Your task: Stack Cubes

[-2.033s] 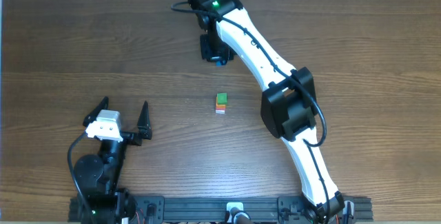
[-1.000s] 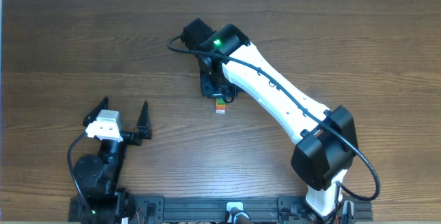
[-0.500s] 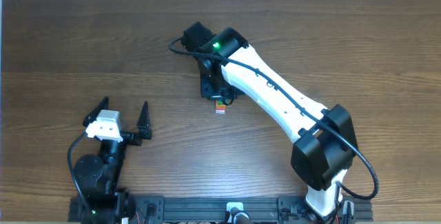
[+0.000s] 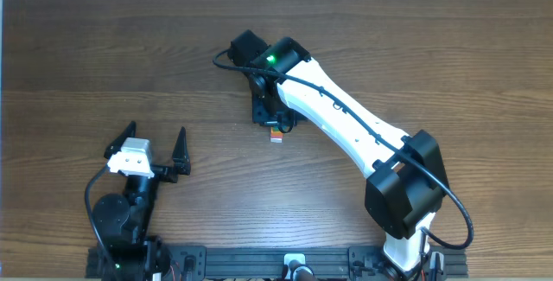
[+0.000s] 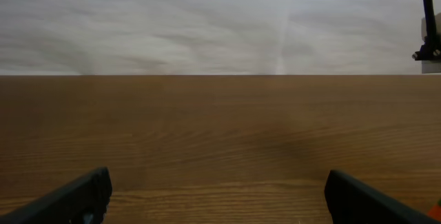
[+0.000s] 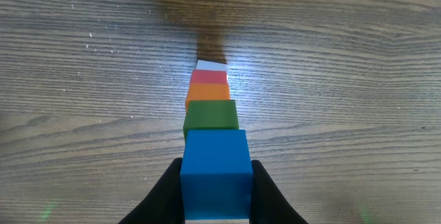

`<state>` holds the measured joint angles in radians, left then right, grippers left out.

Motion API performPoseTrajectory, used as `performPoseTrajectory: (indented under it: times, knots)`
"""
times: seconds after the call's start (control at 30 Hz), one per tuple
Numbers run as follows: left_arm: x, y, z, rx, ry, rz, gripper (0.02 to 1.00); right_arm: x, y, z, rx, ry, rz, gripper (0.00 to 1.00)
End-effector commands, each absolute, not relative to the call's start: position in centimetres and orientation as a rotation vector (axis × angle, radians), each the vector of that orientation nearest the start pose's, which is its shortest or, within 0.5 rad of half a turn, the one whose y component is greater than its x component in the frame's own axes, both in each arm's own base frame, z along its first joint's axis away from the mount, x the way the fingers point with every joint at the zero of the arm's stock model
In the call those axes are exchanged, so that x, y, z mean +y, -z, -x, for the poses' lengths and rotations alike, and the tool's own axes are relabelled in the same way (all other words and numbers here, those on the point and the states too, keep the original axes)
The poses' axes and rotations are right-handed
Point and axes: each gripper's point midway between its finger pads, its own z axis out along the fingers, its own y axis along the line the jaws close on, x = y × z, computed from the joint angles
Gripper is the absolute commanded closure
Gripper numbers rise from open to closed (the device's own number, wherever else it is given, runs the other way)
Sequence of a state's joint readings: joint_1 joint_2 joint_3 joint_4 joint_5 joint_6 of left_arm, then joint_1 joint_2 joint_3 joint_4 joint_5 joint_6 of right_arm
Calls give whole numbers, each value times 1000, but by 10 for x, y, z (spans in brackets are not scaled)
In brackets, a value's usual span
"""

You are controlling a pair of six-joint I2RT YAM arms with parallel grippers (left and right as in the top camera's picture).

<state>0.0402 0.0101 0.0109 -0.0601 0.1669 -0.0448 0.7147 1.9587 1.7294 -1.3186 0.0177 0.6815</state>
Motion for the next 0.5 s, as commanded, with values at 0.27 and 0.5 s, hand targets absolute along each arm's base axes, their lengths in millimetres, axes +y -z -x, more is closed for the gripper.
performPoseTrajectory:
  times: [0.27, 0.5]
  knots:
    - [-19, -160, -245, 1630, 128, -70, 20, 251, -120, -284, 3098, -42, 52, 950]
    - [-19, -160, -245, 1630, 128, -70, 20, 250, -117, -282, 3104, -35, 51, 947]
